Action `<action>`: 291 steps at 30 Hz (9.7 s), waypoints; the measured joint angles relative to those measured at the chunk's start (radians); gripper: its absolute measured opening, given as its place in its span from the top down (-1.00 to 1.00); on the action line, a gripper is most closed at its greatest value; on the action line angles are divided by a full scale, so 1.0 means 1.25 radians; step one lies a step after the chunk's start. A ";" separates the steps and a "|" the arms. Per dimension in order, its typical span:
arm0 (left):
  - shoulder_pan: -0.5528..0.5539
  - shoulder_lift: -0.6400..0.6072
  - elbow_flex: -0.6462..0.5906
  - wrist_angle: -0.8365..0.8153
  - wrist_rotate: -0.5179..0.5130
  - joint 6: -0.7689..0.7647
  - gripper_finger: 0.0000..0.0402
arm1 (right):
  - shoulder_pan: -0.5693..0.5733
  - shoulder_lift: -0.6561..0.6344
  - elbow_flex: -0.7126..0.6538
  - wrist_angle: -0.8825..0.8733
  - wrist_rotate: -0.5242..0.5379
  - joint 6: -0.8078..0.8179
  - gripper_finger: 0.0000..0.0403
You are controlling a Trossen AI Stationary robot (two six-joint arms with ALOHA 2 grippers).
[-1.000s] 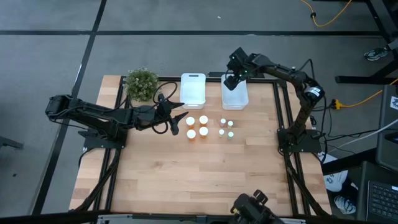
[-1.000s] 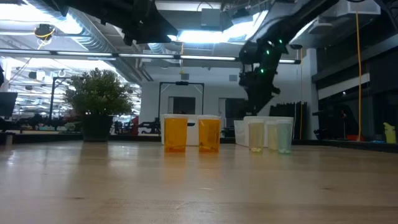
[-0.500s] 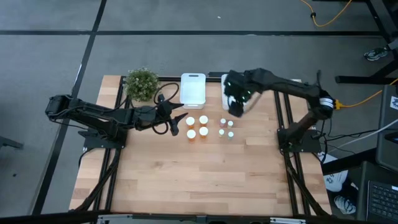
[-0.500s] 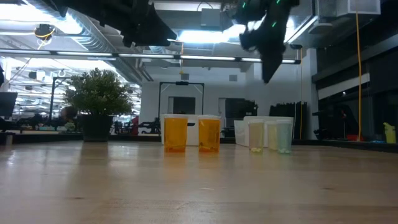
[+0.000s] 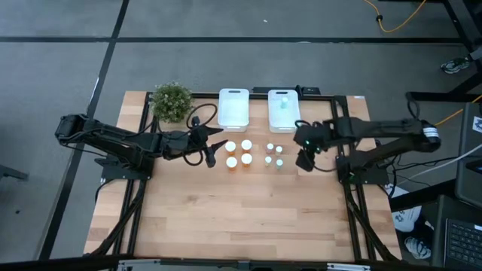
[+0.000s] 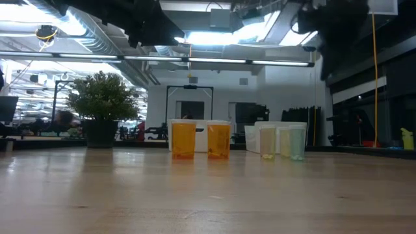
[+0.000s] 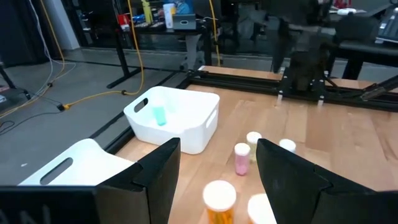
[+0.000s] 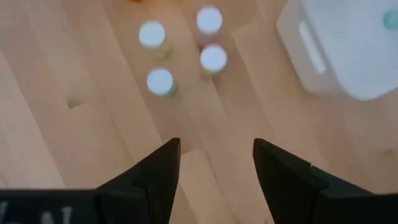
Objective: Pick and place medicine bottles into bin by pill shape (circle, oval)
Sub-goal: Put the yellow pill bottle into the right white bin, then put the pink pill bottle into the right white bin
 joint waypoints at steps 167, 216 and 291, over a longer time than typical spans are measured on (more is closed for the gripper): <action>0.000 0.000 0.000 0.009 -0.001 0.001 -0.02 | -0.529 0.300 -0.071 0.577 -0.068 -0.317 0.40; 0.001 0.000 0.000 0.008 -0.001 0.001 -0.02 | -0.107 0.145 -0.041 0.337 -0.132 -0.277 0.06; 0.004 0.000 -0.004 0.002 -0.063 0.048 -0.02 | -0.103 0.347 -0.041 0.473 -0.016 -0.320 0.06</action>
